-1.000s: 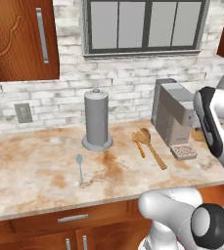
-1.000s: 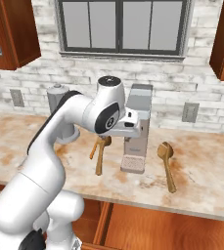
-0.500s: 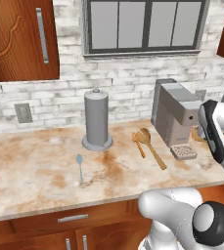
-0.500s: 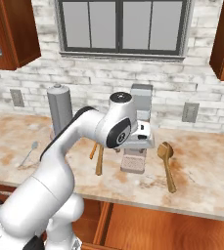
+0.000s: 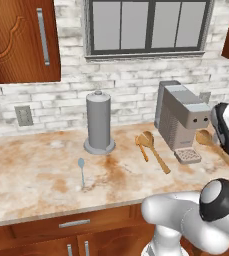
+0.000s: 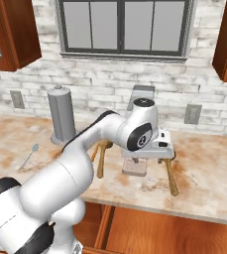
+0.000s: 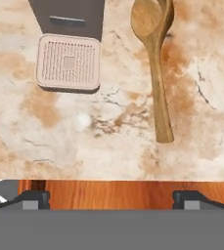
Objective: Organize the utensils by type. Pick up the wooden spoons from the counter and place them in the open cabinet. Then pick up the metallic utensils from the counter and place them in the open drawer.
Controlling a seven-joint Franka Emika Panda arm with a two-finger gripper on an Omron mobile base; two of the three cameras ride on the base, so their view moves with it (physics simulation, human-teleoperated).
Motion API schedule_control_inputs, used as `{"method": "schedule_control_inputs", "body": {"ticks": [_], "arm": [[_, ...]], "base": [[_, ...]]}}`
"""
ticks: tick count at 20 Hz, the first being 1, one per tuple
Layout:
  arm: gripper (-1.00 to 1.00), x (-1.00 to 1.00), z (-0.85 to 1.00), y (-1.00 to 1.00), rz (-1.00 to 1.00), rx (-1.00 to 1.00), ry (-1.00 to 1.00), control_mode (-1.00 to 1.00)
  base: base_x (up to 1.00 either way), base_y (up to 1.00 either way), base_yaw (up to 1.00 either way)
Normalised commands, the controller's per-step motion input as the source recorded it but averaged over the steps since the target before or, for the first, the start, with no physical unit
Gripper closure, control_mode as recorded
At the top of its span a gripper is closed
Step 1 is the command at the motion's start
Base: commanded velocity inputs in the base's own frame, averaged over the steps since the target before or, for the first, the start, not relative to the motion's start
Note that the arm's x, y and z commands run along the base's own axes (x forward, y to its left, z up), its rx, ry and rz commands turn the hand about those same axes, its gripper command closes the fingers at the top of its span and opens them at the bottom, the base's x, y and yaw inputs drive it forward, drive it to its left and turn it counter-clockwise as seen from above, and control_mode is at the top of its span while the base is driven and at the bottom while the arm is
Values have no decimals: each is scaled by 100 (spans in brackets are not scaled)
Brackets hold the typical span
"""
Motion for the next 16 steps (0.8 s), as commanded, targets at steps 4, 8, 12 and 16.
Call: {"method": "schedule_control_inputs", "body": {"ticks": [4,8,12,16], "arm": [[-100,15,-26,-51,0,2,21,-100],[-100,5,-37,-27,0,2,10,-100],[-100,0,-42,-6,0,5,0,-100],[-100,2,-42,0,0,4,0,-100]], "base": [[0,0,0],[0,0,0],[0,0,0],[0,0,0]]}}
